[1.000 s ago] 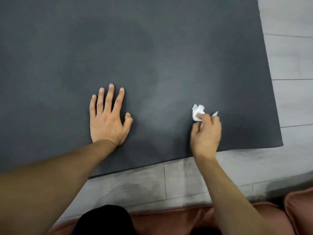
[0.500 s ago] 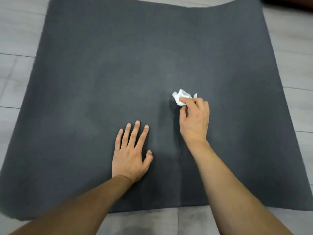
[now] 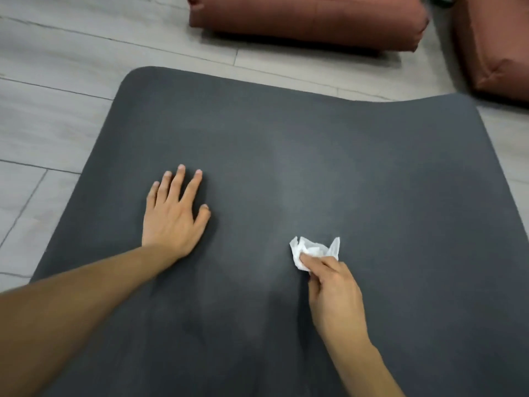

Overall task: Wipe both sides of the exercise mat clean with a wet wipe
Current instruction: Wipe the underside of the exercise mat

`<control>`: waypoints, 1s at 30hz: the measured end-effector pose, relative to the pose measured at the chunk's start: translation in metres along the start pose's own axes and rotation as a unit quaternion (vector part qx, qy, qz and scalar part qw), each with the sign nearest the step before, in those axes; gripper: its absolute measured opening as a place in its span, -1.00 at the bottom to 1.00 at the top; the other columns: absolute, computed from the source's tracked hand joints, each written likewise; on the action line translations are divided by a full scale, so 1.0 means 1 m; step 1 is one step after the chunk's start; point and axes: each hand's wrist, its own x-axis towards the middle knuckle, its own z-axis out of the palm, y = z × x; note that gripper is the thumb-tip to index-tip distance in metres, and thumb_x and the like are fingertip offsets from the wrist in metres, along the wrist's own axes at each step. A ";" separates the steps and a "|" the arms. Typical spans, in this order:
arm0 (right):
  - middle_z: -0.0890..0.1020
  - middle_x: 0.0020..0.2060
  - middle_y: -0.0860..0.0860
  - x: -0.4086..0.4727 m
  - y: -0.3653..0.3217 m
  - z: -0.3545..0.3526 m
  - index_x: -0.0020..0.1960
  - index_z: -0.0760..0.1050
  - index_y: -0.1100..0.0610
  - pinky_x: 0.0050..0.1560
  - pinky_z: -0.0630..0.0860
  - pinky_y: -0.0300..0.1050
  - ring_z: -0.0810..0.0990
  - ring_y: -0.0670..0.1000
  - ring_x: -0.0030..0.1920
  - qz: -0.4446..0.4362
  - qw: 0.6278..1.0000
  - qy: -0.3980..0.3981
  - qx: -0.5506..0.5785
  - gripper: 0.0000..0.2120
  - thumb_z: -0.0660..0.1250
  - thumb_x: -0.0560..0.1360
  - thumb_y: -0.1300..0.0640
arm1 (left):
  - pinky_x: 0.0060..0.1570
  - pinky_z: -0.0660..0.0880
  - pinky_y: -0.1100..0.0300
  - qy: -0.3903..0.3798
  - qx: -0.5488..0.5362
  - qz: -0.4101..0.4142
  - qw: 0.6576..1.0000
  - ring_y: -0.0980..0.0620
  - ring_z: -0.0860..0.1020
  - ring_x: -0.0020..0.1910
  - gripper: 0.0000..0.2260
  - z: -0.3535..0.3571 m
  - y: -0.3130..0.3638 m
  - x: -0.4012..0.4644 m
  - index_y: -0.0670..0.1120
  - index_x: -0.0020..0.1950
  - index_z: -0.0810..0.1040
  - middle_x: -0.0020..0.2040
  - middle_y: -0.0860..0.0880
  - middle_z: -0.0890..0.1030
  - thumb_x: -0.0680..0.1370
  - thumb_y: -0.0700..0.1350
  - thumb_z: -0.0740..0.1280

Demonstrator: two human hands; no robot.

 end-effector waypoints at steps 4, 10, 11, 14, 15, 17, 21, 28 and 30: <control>0.65 -0.10 -0.13 0.074 0.002 -0.022 0.04 0.65 -0.11 -0.06 0.41 -0.47 0.59 -0.17 -0.12 0.099 0.984 0.020 0.148 -0.69 0.37 0.49 0.28 | 0.62 -0.02 -0.14 0.018 0.023 -0.004 1.000 -0.17 0.08 0.65 -0.34 0.004 -0.002 0.031 0.07 0.68 0.14 0.67 -0.10 0.15 0.57 0.21 0.00; 0.62 -0.02 -0.05 0.251 -0.025 -0.013 0.11 0.64 0.01 0.01 0.36 -0.28 0.48 0.03 -0.05 -0.013 0.974 0.223 0.041 -0.71 0.28 0.49 0.24 | 0.61 0.01 -0.18 0.026 0.010 0.011 1.000 -0.20 0.12 0.64 -0.35 0.005 -0.003 0.032 0.03 0.67 0.19 0.66 -0.12 0.19 0.57 0.15 0.07; 0.62 0.00 -0.05 0.280 -0.029 -0.012 0.12 0.63 0.02 0.00 0.36 -0.28 0.47 0.05 -0.04 -0.026 0.970 0.242 0.016 -0.70 0.26 0.48 0.25 | 0.61 0.03 -0.19 0.027 0.016 0.011 0.999 -0.21 0.13 0.64 -0.35 0.005 -0.002 0.034 0.02 0.67 0.20 0.66 -0.12 0.20 0.57 0.15 0.07; 0.64 0.06 -0.01 0.339 -0.026 0.000 0.14 0.63 0.00 0.05 0.41 -0.16 0.54 0.11 0.05 0.039 0.972 0.231 -0.012 -0.69 0.23 0.50 0.23 | 0.59 0.06 -0.23 0.026 0.019 0.010 0.999 -0.23 0.15 0.64 -0.34 0.003 -0.003 0.034 0.01 0.66 0.21 0.65 -0.13 0.21 0.56 0.14 0.08; 0.65 0.07 0.02 0.350 -0.025 0.008 0.15 0.64 -0.02 0.06 0.41 -0.14 0.56 0.13 0.07 0.091 0.974 0.205 -0.004 -0.69 0.23 0.51 0.22 | 0.59 0.07 -0.24 0.028 0.014 0.009 0.999 -0.23 0.16 0.63 -0.34 0.002 -0.002 0.035 0.00 0.66 0.23 0.65 -0.14 0.22 0.55 0.14 0.09; 0.67 0.04 0.06 0.363 -0.038 0.029 0.10 0.66 0.00 0.00 0.40 -0.13 0.58 0.14 0.07 0.168 0.967 0.186 0.032 -0.70 0.25 0.50 0.25 | 0.58 0.08 -0.25 0.030 0.019 0.009 0.999 -0.25 0.17 0.63 -0.33 0.002 -0.002 0.037 0.00 0.65 0.26 0.65 -0.14 0.23 0.53 0.14 0.10; 0.71 -0.10 0.06 0.372 -0.133 0.089 -0.08 0.71 0.10 -0.04 0.49 -0.09 0.65 0.16 -0.09 -0.011 0.977 0.185 0.110 -0.71 0.33 0.33 0.36 | 0.57 0.09 -0.27 0.012 0.019 0.006 1.000 -0.26 0.17 0.62 -0.31 0.001 -0.003 0.040 0.00 0.64 0.27 0.65 -0.13 0.22 0.50 0.16 0.13; 0.70 -0.07 0.03 0.387 -0.118 0.085 -0.03 0.69 0.11 -0.07 0.57 -0.08 0.63 0.14 -0.04 -0.245 0.962 0.118 -0.028 -0.71 0.29 0.35 0.32 | 0.55 0.11 -0.31 0.011 0.007 0.003 1.000 -0.26 0.18 0.62 -0.30 0.001 -0.003 0.040 -0.01 0.64 0.28 0.66 -0.13 0.20 0.49 0.16 0.14; 0.69 0.00 0.08 0.391 -0.053 0.054 0.03 0.68 0.14 0.04 0.48 -0.08 0.60 0.18 0.03 -0.106 0.980 0.149 -0.076 -0.67 0.25 0.38 0.32 | 0.55 0.11 -0.32 0.021 -0.002 0.007 1.000 -0.26 0.18 0.62 -0.30 0.001 -0.001 0.041 -0.01 0.63 0.30 0.65 -0.14 0.21 0.49 0.15 0.15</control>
